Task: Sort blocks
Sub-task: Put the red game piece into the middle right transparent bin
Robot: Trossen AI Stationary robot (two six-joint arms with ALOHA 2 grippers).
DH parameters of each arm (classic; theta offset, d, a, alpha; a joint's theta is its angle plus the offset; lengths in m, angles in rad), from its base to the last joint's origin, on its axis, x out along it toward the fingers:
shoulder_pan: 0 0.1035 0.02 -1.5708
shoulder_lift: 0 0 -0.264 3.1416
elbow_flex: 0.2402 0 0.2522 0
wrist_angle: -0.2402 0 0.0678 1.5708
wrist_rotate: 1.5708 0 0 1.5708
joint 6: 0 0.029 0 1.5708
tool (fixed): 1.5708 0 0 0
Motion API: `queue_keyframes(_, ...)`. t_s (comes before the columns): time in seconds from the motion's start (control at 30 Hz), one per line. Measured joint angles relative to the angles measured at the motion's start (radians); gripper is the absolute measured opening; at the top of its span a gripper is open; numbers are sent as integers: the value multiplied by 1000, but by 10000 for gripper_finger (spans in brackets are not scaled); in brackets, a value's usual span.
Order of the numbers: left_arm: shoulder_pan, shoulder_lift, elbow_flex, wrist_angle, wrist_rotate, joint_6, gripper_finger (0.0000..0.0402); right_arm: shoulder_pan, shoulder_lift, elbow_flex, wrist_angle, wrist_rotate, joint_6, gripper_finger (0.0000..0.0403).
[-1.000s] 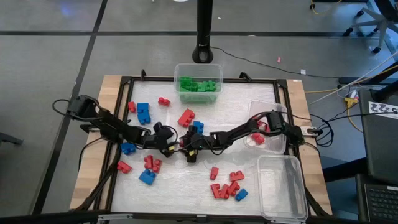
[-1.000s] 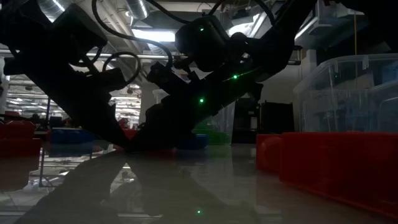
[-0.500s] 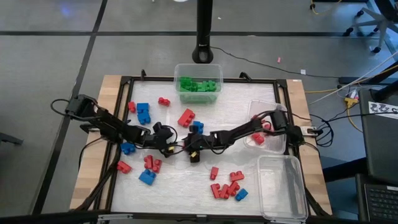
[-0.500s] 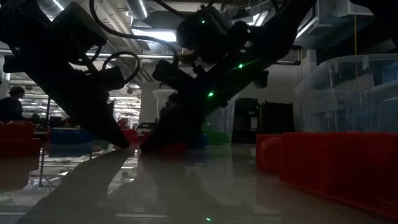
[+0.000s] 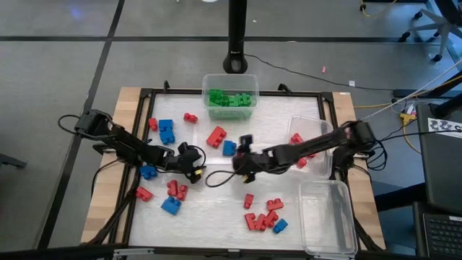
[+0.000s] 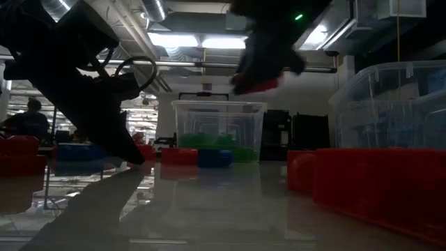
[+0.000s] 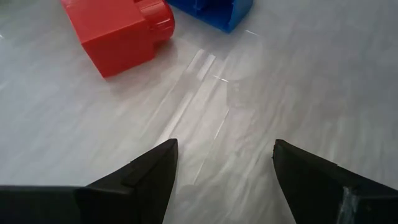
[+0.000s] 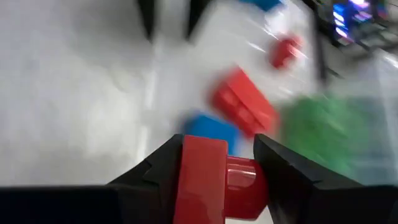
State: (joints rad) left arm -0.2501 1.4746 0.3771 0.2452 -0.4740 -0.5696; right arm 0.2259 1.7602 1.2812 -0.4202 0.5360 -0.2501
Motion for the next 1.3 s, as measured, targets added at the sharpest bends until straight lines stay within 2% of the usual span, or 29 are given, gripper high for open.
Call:
queue_keyframes(0.13, 0, 0, 0, 1, 0, -4, 251, 16, -121, 0, -248, 137, 93, 171)
queue_keyframes(0.27, 0, 0, 0, 2, 0, -6, 251, 18, -239, -2, -540, 270, 273, 171)
queue_keyframes(0.4, 0, 0, 0, 2, 0, -5, 251, 17, -342, -41, -815, 329, 519, 181)
queue_keyframes(0.53, 0, 0, 0, 5, 0, -6, 251, 17, -428, -124, -1007, 328, 772, 184)
queue_keyframes(0.67, 0, 0, 0, 17, 0, -6, 251, 15, -481, -228, -1055, 277, 945, 187)
queue_keyframes(0.77, 0, 0, 1, 38, 0, 0, 251, 16, -481, -284, -1043, 218, 950, 202)
queue_keyframes(0.93, 13, -1, 1, 37, -1, 1, 251, 15, -473, -301, -1051, 135, 958, 260)
queue_keyframes(1.07, 32, -1, 1, 37, -1, 1, 251, 16, -478, -262, -1096, 138, 951, 304)
queue_keyframes(1.2, 60, -1, 1, 98, -1, 1, 251, 16, -479, -196, -1096, 204, 892, 334)
queue_keyframes(1.3, 93, -1, 2, 184, -2, 1, 251, 16, -479, -165, -1022, 274, 818, 344)
